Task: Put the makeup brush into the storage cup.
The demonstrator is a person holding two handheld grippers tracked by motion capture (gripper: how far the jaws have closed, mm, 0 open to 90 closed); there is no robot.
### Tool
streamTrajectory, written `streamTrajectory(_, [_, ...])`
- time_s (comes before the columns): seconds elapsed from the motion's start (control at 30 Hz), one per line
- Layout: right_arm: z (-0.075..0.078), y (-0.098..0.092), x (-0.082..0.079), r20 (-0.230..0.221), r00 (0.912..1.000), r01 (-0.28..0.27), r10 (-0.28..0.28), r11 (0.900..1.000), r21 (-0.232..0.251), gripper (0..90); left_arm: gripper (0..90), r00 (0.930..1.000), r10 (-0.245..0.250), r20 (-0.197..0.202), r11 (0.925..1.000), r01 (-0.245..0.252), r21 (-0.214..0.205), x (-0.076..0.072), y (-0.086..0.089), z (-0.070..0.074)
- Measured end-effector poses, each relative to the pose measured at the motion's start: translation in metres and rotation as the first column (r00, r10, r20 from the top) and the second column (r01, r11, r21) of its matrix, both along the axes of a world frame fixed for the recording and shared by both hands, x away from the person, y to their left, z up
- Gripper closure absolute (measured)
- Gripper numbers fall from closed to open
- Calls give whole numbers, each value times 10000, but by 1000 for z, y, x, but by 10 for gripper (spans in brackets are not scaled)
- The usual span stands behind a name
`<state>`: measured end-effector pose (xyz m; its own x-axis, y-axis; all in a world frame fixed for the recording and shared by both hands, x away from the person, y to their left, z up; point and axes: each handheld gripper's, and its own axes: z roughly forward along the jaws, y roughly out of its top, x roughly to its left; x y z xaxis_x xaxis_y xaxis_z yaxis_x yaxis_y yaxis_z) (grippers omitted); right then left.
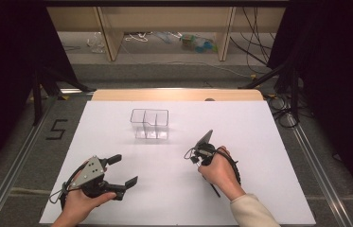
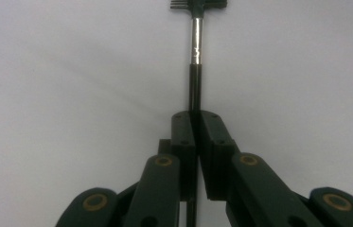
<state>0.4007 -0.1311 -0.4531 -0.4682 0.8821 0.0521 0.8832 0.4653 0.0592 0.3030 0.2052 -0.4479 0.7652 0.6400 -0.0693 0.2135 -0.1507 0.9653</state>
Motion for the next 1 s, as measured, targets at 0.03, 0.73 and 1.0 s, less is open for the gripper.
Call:
streamTrajectory(0.03, [0,1,0,-67,9999,118,-118,9999,14,857,60,10000,41,-90,10000,-42,-86,0,0,0])
streamTrajectory(0.73, [9,-7,0,500,9979,-435,409,9976,535,860,69,9999,93,-141,10000,-93,-7,-1,0,0])
streamTrajectory(1.0, [16,-11,-2,849,9956,-478,384,9926,1119,860,72,10000,-36,29,10000,36,88,1,1,0])
